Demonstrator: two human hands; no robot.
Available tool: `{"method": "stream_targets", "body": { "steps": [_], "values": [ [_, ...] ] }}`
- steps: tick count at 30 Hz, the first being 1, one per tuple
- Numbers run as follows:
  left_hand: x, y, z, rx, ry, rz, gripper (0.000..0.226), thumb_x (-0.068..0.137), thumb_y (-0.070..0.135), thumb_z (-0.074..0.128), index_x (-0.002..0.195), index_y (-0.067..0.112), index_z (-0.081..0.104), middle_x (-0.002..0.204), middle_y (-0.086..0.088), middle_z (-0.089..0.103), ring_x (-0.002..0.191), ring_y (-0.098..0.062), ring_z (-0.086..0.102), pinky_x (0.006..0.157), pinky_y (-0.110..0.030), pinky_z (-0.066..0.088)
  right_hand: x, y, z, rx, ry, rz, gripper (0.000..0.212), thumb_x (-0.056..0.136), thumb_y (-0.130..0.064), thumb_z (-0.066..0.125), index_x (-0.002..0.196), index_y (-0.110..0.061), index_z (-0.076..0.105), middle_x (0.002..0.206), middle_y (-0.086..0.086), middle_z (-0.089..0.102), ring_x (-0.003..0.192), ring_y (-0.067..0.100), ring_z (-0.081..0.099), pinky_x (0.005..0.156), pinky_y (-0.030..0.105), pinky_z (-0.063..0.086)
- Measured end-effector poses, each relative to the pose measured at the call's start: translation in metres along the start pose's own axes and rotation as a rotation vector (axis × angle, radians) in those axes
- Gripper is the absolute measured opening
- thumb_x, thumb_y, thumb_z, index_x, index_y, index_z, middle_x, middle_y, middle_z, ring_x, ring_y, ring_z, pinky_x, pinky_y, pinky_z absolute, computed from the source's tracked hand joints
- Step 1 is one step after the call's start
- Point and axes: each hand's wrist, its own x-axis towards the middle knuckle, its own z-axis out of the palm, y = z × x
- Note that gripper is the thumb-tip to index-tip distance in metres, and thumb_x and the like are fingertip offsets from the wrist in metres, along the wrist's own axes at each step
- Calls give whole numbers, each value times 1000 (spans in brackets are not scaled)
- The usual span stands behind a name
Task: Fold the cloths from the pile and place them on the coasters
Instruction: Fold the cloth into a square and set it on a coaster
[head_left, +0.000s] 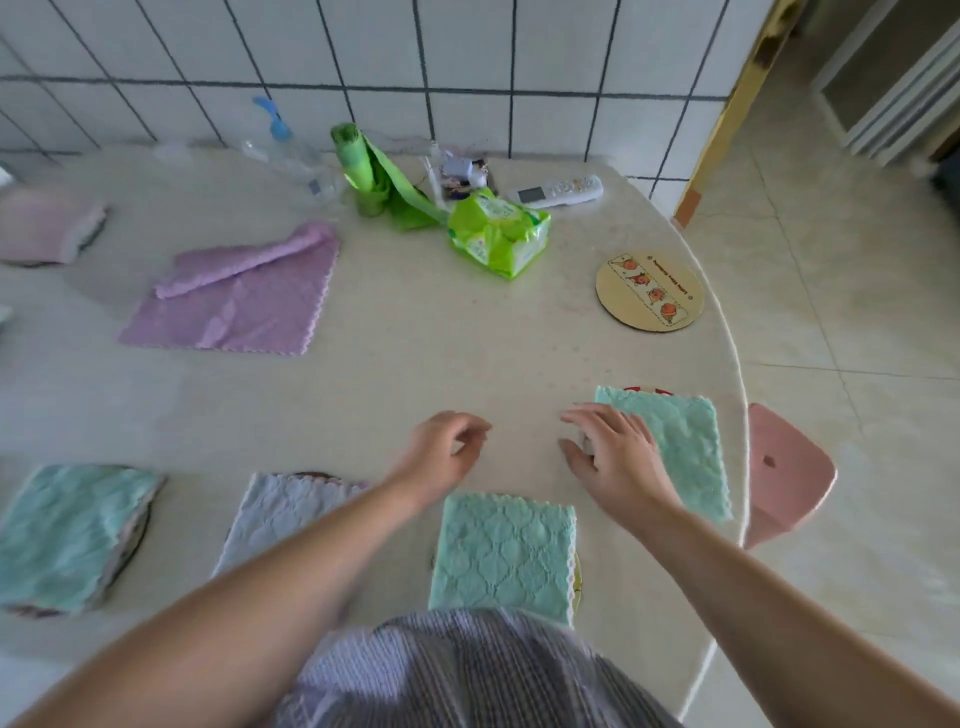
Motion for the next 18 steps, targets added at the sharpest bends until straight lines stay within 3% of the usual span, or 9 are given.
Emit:
{"method": "stream_targets", "body": {
  "steps": [2, 7, 13, 18],
  "values": [
    [-12, -29, -30, -52, 96, -87, 17, 89, 9, 58, 101, 8, 69, 101, -5, 69, 94, -18, 65, 87, -26, 49, 9, -30, 10, 12, -41, -61, 30, 91, -30, 53, 118, -19, 59, 126, -3, 55, 120, 18, 48, 110, 43, 27],
    [-46, -95, -106, -134, 219, -261, 14, 88, 13, 57, 97, 12, 68, 97, -4, 69, 95, -21, 65, 90, -38, 50, 37, -102, 52, 2, -215, -212, 29, 91, -28, 52, 117, -21, 59, 125, -6, 54, 122, 12, 45, 105, 29, 26],
    [-59, -156, -182, 15, 238, -336, 24, 92, 14, 49, 110, 15, 65, 109, 2, 61, 95, -7, 55, 80, -18, 37, 82, -192, 108, -50, -345, -253, 38, 87, -33, 51, 122, -21, 58, 133, -1, 50, 127, 18, 43, 107, 30, 27],
    [-47, -201, -215, 113, 216, -332, 26, 91, 21, 51, 114, 21, 63, 124, 3, 56, 113, -15, 53, 93, -23, 37, 125, -248, 140, -131, -419, -230, 44, 91, -32, 50, 133, -20, 47, 148, -1, 34, 135, 18, 32, 113, 32, 22]
  ]
}}
